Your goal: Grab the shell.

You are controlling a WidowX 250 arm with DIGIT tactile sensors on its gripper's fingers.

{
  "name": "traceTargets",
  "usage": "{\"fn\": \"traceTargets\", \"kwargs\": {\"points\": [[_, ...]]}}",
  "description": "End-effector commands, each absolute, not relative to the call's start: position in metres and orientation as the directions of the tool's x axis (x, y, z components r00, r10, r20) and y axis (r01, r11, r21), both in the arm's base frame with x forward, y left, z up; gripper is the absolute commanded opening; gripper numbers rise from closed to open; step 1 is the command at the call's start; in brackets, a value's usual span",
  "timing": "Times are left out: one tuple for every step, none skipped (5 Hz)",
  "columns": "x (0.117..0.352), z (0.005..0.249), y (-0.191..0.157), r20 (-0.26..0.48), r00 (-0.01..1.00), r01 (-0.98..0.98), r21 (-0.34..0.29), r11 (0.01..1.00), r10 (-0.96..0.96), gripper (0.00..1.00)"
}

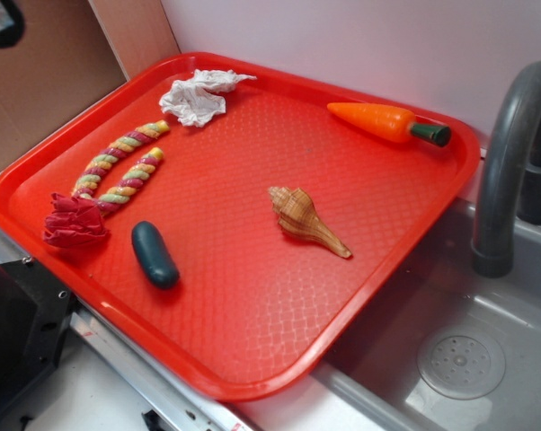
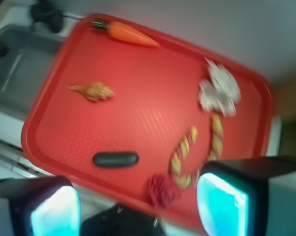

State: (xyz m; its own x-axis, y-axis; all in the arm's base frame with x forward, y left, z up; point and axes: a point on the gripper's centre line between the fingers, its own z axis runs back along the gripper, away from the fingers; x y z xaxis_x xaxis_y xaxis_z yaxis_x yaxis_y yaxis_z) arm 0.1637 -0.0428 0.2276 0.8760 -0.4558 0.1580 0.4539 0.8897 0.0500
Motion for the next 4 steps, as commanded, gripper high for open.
{"fn": "traceTargets", "kwargs": {"points": [[0.216, 0.194, -0.108, 0.019, 0.519, 0.843, 0.156, 0.515, -0.855, 1.0], [0.22, 0.17, -0.123, -0.072, 0.288, 0.952, 0.128, 0.277, -0.955, 1.0], [0.22, 0.134, -0.132, -0.17, 0.037, 0.998, 0.06, 0.027, -0.985, 1.0], [0.223, 0.11, -0.133, -0.197, 0.005, 0.999, 0.041, -0.003, -0.98, 1.0]]}}
